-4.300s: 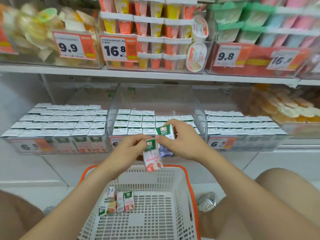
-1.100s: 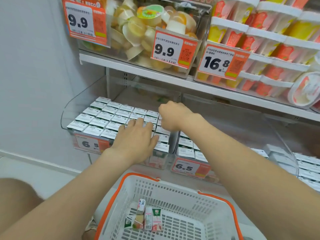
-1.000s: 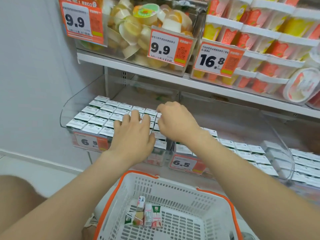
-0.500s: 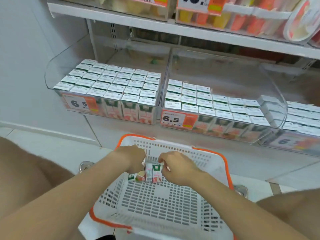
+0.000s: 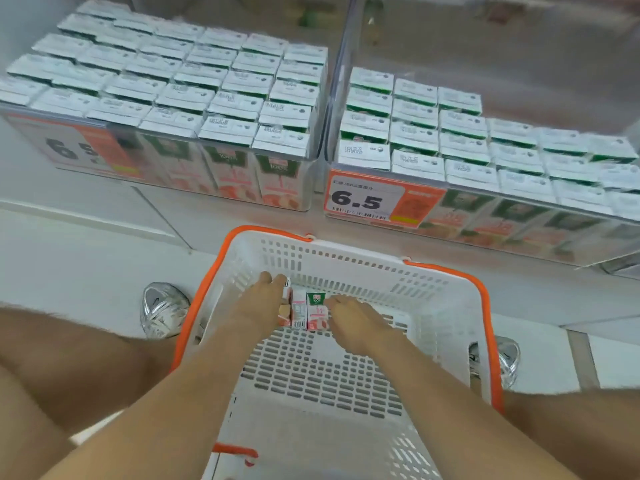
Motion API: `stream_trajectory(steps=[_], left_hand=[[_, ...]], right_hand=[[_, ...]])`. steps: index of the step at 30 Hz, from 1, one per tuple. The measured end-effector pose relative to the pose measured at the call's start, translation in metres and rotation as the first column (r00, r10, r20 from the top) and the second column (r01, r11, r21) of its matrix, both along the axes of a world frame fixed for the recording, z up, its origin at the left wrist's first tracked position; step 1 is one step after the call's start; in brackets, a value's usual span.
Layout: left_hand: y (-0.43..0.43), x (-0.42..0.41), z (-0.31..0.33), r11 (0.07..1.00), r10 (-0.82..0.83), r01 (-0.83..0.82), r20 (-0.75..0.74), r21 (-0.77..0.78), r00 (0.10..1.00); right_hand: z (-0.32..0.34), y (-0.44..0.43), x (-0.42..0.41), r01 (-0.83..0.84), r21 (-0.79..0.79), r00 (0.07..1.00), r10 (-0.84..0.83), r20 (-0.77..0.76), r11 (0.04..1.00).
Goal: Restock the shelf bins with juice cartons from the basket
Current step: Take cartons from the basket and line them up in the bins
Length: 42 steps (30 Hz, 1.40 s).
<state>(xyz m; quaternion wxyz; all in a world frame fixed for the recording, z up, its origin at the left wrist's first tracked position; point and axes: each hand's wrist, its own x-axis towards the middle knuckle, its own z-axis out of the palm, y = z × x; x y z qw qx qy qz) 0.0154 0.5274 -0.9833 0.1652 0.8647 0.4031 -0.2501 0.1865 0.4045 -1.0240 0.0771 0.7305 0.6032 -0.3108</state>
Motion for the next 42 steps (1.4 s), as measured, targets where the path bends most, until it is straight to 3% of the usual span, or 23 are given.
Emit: stream_trajectory(steps=[8, 11, 15, 20, 27, 31, 36, 40, 42], left_hand=[[0.007, 0.01, -0.05, 0.951, 0.285, -0.254, 0.188, -0.174, 0.94], [0.008, 0.008, -0.062, 0.941, 0.333, -0.303, 0.247, -0.153, 0.91], [0.005, 0.003, -0.068, 0.914, 0.404, -0.367, 0.284, -0.174, 0.869], [0.003, 0.0, -0.077, 0.896, 0.439, -0.396, 0.273, -0.202, 0.856], [-0.009, -0.017, -0.082, 0.926, 0.319, -0.257, 0.209, -0.276, 0.924], [-0.007, -0.008, -0.078, 0.907, 0.401, -0.339, 0.273, -0.249, 0.875], [-0.005, 0.003, -0.08, 0.844, 0.53, -0.478, 0.25, -0.243, 0.81], [-0.006, 0.004, -0.076, 0.715, 0.687, -0.569, 0.259, -0.406, 0.679], [-0.004, 0.002, -0.067, 0.6, 0.789, -0.605, 0.261, -0.524, 0.557]], right_hand=[[-0.056, 0.021, -0.017, 0.026, -0.004, 0.999, -0.026, -0.041, 1.0], [-0.075, 0.015, -0.021, 0.05, 0.063, 0.998, -0.053, 0.038, 0.997], [-0.081, -0.001, -0.022, 0.09, 0.004, 0.988, -0.09, 0.124, 0.996], [-0.082, 0.008, -0.016, 0.133, 0.099, 0.991, -0.133, -0.003, 0.986], [-0.07, 0.001, -0.027, 0.135, -0.099, 0.99, -0.131, 0.044, 0.986], [-0.062, -0.005, -0.03, 0.194, -0.136, 0.979, -0.199, -0.03, 0.972], [-0.061, -0.008, -0.016, 0.454, -0.168, 0.838, -0.483, -0.255, 0.875], [-0.051, -0.01, 0.004, 0.685, -0.128, 0.627, -0.669, -0.399, 0.718], [-0.04, -0.011, 0.016, 0.744, -0.119, 0.547, -0.701, -0.457, 0.658]])
